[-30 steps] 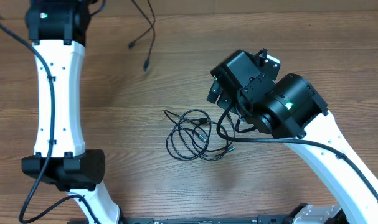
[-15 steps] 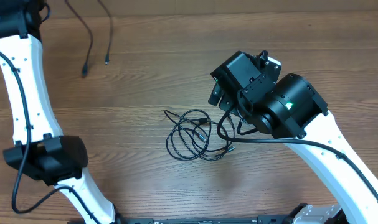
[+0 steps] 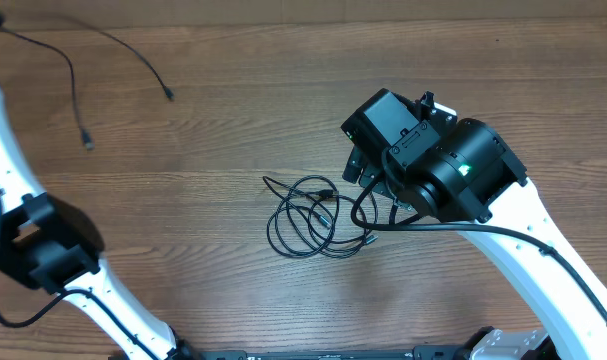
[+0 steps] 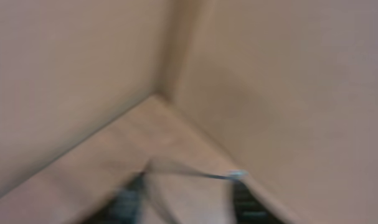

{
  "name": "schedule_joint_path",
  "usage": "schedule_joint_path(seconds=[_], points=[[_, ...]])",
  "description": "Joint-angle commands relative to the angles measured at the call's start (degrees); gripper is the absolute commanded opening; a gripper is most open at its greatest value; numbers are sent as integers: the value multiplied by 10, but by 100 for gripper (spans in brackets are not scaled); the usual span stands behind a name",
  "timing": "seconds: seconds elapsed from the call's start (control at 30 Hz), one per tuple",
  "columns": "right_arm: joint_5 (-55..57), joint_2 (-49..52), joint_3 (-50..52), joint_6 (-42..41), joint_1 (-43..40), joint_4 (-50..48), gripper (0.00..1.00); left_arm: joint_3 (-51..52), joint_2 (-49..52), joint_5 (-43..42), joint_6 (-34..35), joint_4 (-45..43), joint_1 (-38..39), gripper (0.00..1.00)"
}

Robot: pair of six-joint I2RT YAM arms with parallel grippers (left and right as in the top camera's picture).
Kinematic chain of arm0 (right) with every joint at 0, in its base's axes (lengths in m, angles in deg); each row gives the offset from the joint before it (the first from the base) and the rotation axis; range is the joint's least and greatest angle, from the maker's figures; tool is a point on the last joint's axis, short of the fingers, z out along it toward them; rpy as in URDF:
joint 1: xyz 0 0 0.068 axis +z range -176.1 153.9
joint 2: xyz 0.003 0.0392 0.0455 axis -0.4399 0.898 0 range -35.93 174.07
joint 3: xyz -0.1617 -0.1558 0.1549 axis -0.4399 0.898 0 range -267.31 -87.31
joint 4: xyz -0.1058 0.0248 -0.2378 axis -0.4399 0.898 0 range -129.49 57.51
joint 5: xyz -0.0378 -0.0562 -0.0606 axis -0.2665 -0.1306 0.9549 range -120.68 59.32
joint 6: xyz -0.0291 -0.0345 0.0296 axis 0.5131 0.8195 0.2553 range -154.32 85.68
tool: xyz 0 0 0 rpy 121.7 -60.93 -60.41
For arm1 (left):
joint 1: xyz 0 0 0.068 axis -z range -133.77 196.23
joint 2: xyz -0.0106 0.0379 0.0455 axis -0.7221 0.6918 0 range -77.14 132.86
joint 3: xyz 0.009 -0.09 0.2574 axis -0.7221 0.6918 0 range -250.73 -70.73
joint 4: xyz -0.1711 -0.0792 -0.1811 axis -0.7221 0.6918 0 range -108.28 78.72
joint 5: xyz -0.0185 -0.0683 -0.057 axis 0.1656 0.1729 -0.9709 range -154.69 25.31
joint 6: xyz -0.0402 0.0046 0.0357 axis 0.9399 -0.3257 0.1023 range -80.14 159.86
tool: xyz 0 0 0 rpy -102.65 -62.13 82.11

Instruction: Untangle cables

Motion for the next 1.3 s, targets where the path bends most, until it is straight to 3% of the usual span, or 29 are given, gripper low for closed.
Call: schedule_joint_path(seconds=[0.0,0.27,0.5,0.6,0.73,0.83,1.0,1.1,1.27], points=[[-1,1,0,2,1,-9,100,-1,39,6,-19,42,-33,100],[-14,3,0,2,1,-10,100,-1,60,-29,-19,120,-36,100],[-18,7,0,2,1,-9,100,-1,56,-152,-18,206,-23,100],[-18,8,3,2,1,-10,100,-1,59,-122,-19,266,-19,96],[-18,9,21,2,1,-12,100,21,74,-3,-19,326,-14,91],[-18,9,39,2,1,-17,100,49,79,2,-27,314,-14,87],[-19,9,60,2,1,-19,100,120,79,2,-103,215,-12,86],[-19,9,66,2,1,-17,100,150,79,0,-141,155,-12,81],[-19,9,68,2,1,-19,100,200,79,-57,-176,62,-10,84]])
